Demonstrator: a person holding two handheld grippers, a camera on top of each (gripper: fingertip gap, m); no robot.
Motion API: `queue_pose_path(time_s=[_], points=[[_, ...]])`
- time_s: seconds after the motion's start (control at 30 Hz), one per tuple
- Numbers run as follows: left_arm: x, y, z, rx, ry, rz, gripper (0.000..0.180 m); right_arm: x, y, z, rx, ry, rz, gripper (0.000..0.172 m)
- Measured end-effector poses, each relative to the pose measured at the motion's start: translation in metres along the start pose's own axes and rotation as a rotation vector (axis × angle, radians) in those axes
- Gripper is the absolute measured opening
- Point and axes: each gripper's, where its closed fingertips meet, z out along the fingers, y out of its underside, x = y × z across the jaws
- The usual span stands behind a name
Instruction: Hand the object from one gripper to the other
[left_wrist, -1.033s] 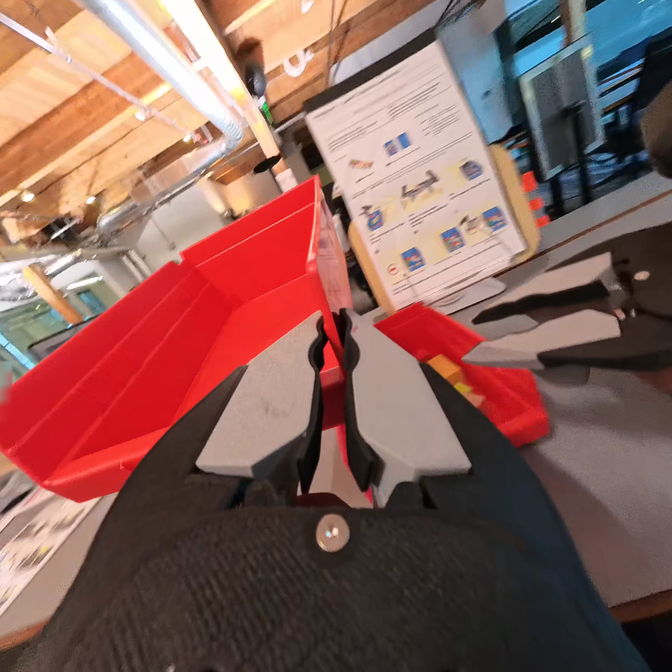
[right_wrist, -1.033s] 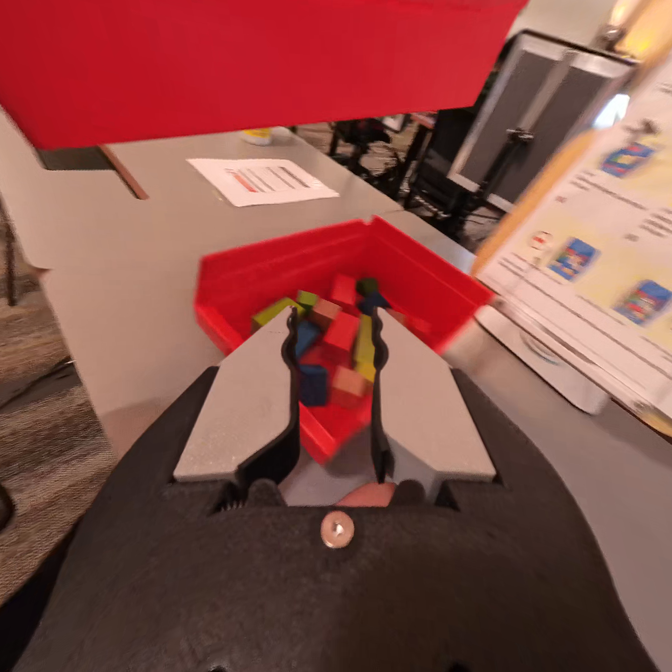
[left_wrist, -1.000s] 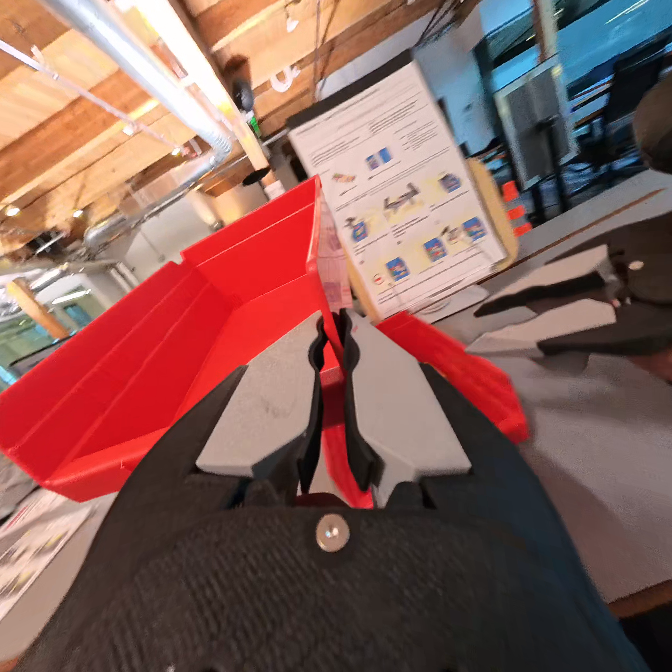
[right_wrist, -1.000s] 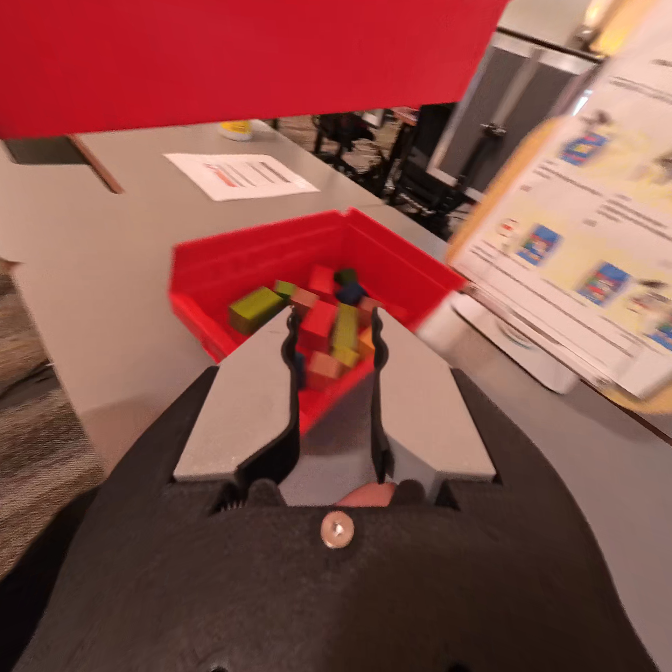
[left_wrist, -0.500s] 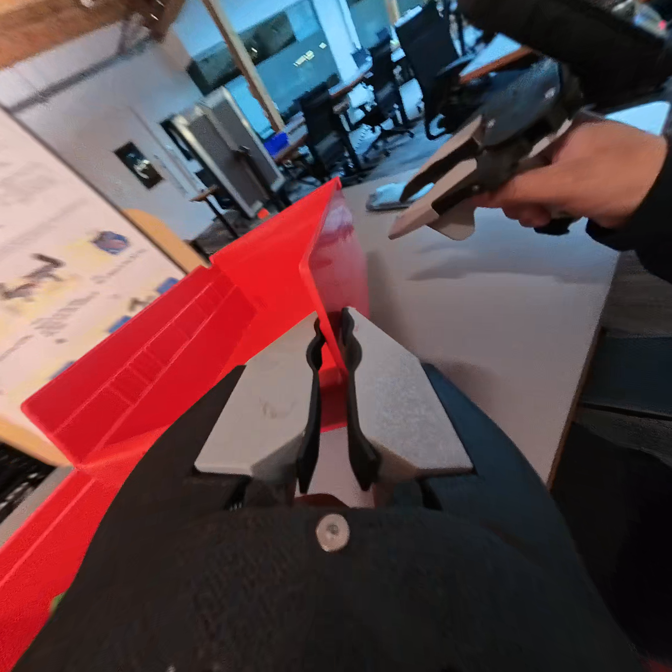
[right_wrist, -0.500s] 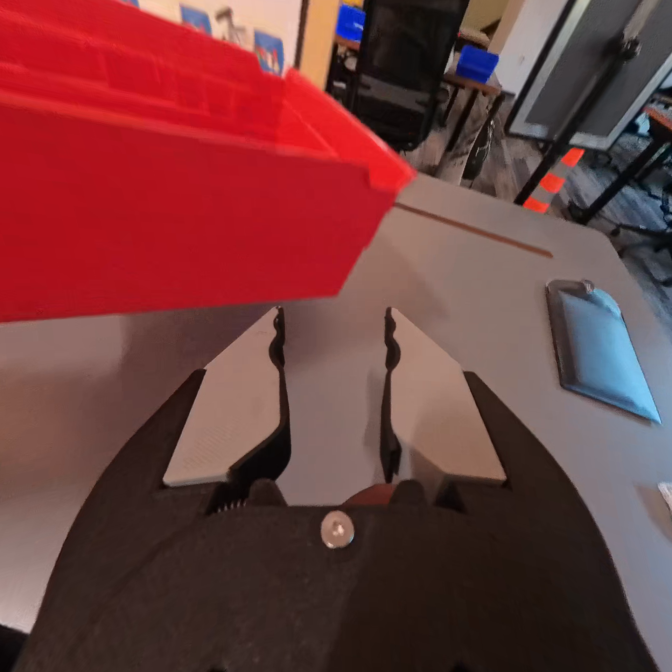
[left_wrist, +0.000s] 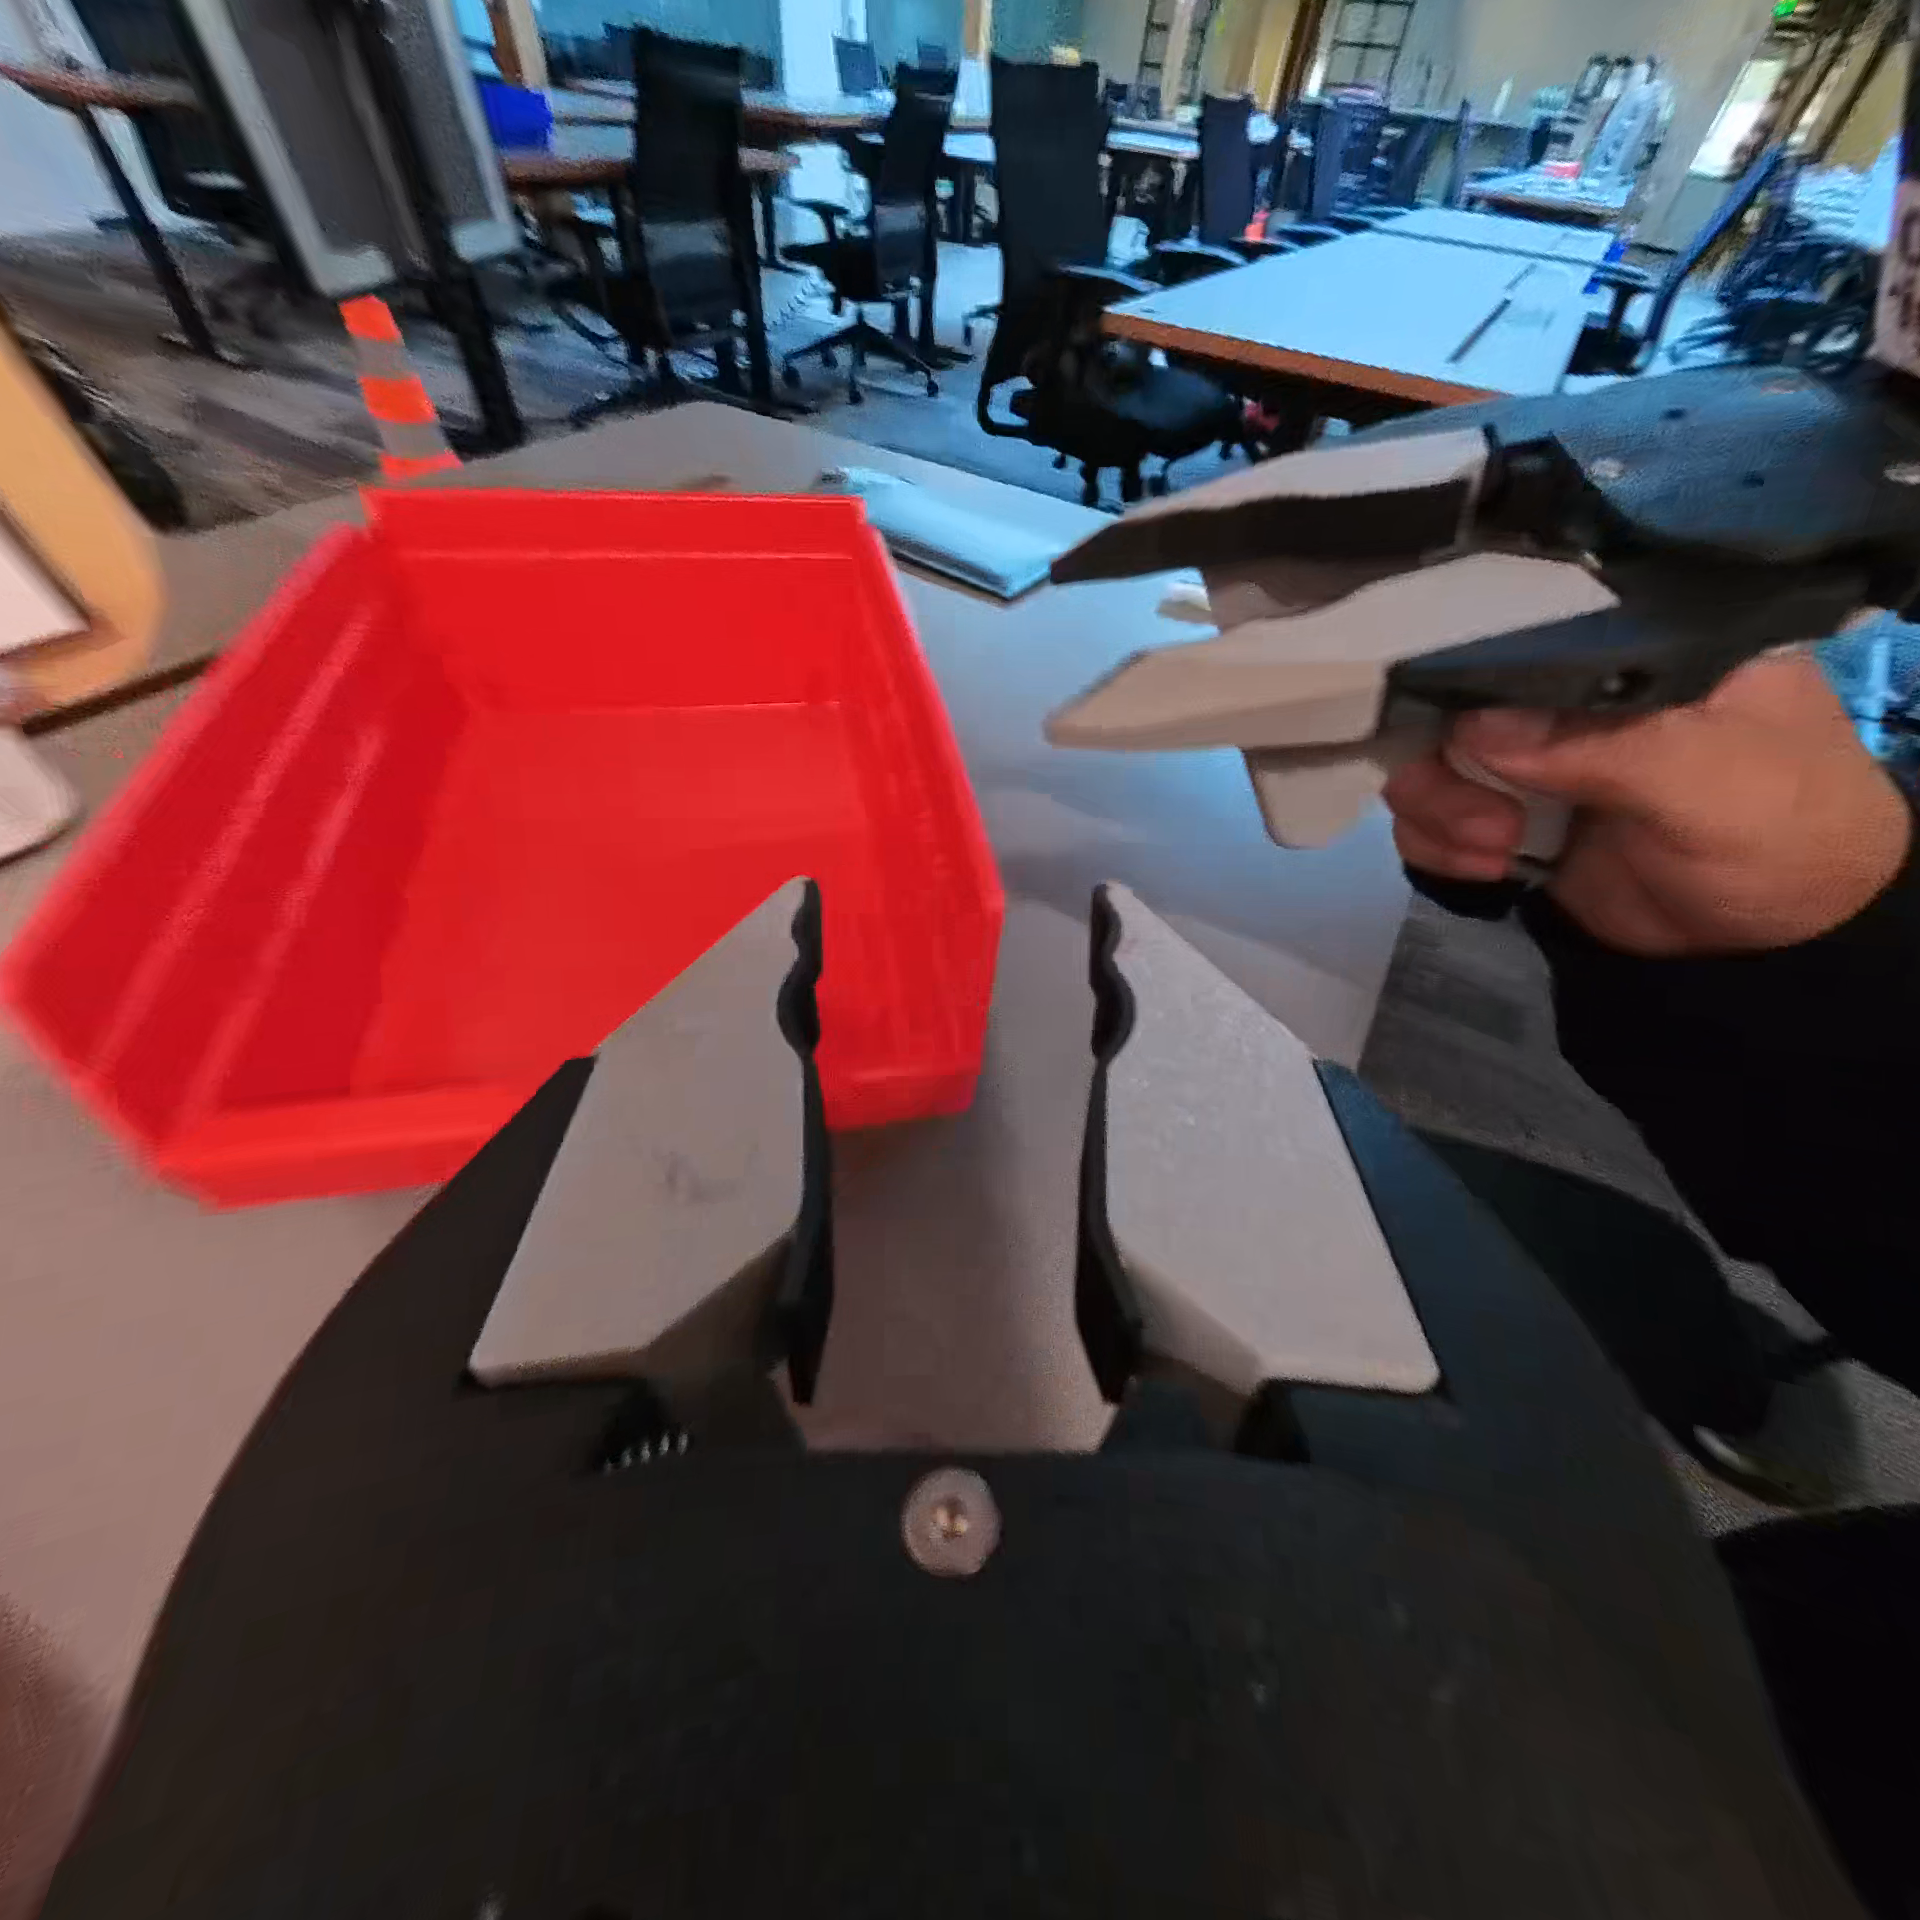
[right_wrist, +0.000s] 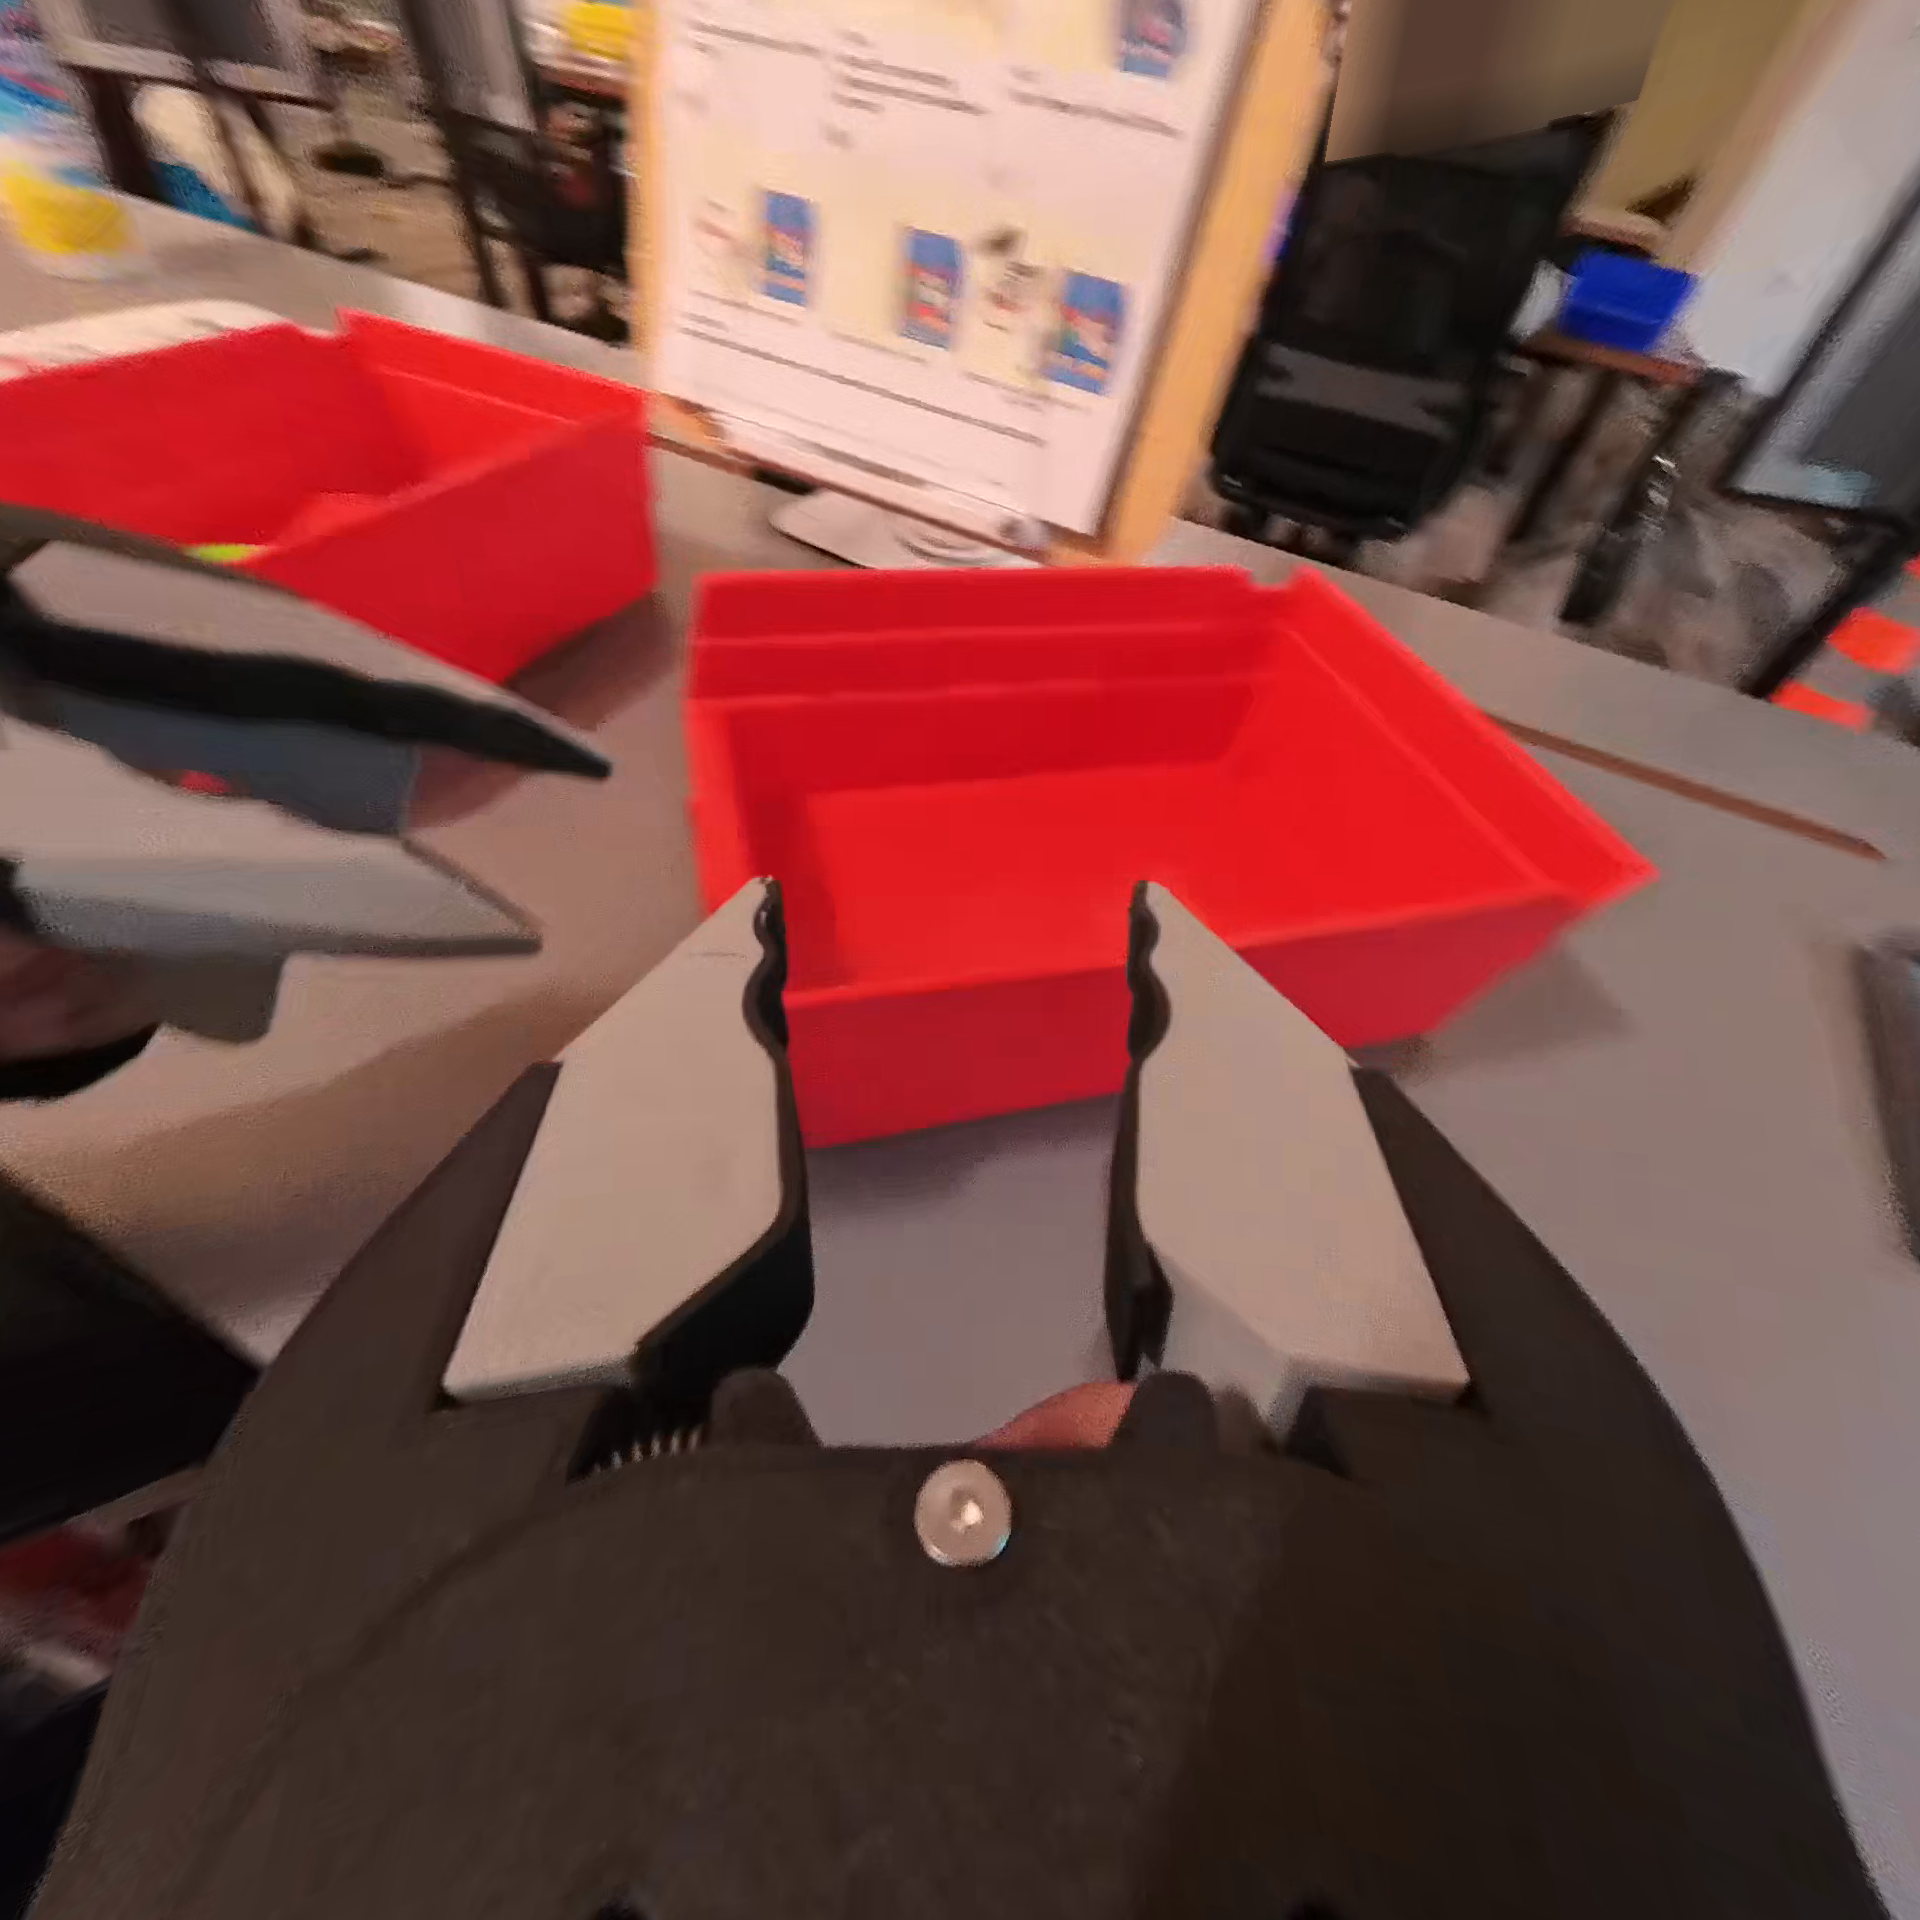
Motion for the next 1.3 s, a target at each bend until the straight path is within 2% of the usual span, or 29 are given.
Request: queue_pose_path(time_s=[0.07,0.13,0.23,0.3,0.33,0.37,0.4,0.43,0.5,0.57,0.63,0.73,0.8,0.83,0.9,0.97,1.0,1.07,1.1,1.13,1.23,1.3], points=[[-0.02,0.003,-0.035,-0.008,-0.079,0.023,0.055,-0.042,-0.003,0.006,0.001,-0.103,-0.028,0.06],[-0.043,0.017,-0.068,-0.047,-0.157,0.016,0.062,-0.081,0.007,0.022,-0.048,-0.189,-0.066,0.069],[-0.079,0.04,-0.116,-0.089,-0.274,-0.024,0.065,-0.09,0.029,0.052,-0.136,-0.102,-0.144,0.078],[-0.1,0.047,-0.148,-0.087,-0.34,-0.042,0.066,-0.069,0.044,0.063,-0.18,0.007,-0.192,0.077],[-0.11,0.049,-0.163,-0.083,-0.374,-0.052,0.066,-0.053,0.052,0.064,-0.207,0.063,-0.215,0.071],[-0.118,0.052,-0.176,-0.079,-0.403,-0.062,0.066,-0.038,0.055,0.061,-0.209,0.113,-0.239,0.061],[-0.125,0.054,-0.187,-0.075,-0.427,-0.073,0.066,-0.02,0.055,0.055,-0.199,0.165,-0.261,0.043],[-0.132,0.057,-0.198,-0.069,-0.452,-0.083,0.066,-0.005,0.057,0.049,-0.201,0.195,-0.268,0.047],[-0.142,0.066,-0.212,-0.057,-0.482,-0.115,0.066,0.037,0.064,0.036,-0.257,0.302,-0.258,0.043],[-0.145,0.074,-0.215,-0.069,-0.475,-0.152,0.068,0.079,0.068,0.02,-0.299,0.412,-0.253,0.036],[-0.145,0.077,-0.211,-0.091,-0.474,-0.16,0.071,0.091,0.071,0.01,-0.326,0.393,-0.155,0.059],[-0.148,0.074,-0.2,-0.063,-0.523,-0.127,0.073,0.054,0.06,0.014,-0.221,0.193,-0.015,0.064],[-0.143,0.076,-0.179,-0.067,-0.498,-0.143,0.075,0.026,0.058,0.022,-0.182,0.093,-0.025,0.072],[-0.144,0.078,-0.169,-0.074,-0.498,-0.138,0.077,0.021,0.061,0.026,-0.188,0.106,-0.043,0.052],[-0.156,0.086,-0.152,-0.107,-0.552,-0.109,0.079,0.019,0.066,0.035,-0.209,0.149,-0.083,0.042],[-0.179,0.101,-0.146,-0.189,-0.678,-0.084,0.079,0.011,0.071,0.039,-0.238,0.124,-0.1,0.048],[-0.186,0.102,-0.146,-0.206,-0.74,-0.04,0.081,0.009,0.072,0.038,-0.245,0.109,-0.108,0.062],[-0.189,0.103,-0.147,-0.239,-0.787,0.053,0.074,0.013,0.065,0.029,-0.201,0.108,-0.098,0.067],[-0.19,0.101,-0.15,-0.233,-0.805,0.07,0.064,0.012,0.06,0.023,-0.173,0.091,-0.081,0.068],[-0.191,0.097,-0.154,-0.212,-0.814,0.087,0.05,0.009,0.056,0.018,-0.145,0.056,-0.061,0.07],[-0.189,0.095,-0.152,-0.171,-0.729,0.025,0.044,-0.021,0.039,0.008,-0.063,-0.107,0.024,0.074],[-0.189,0.096,-0.147,-0.16,-0.679,-0.034,0.049,-0.049,0.031,0.011,-0.028,-0.2,0.061,0.078]])
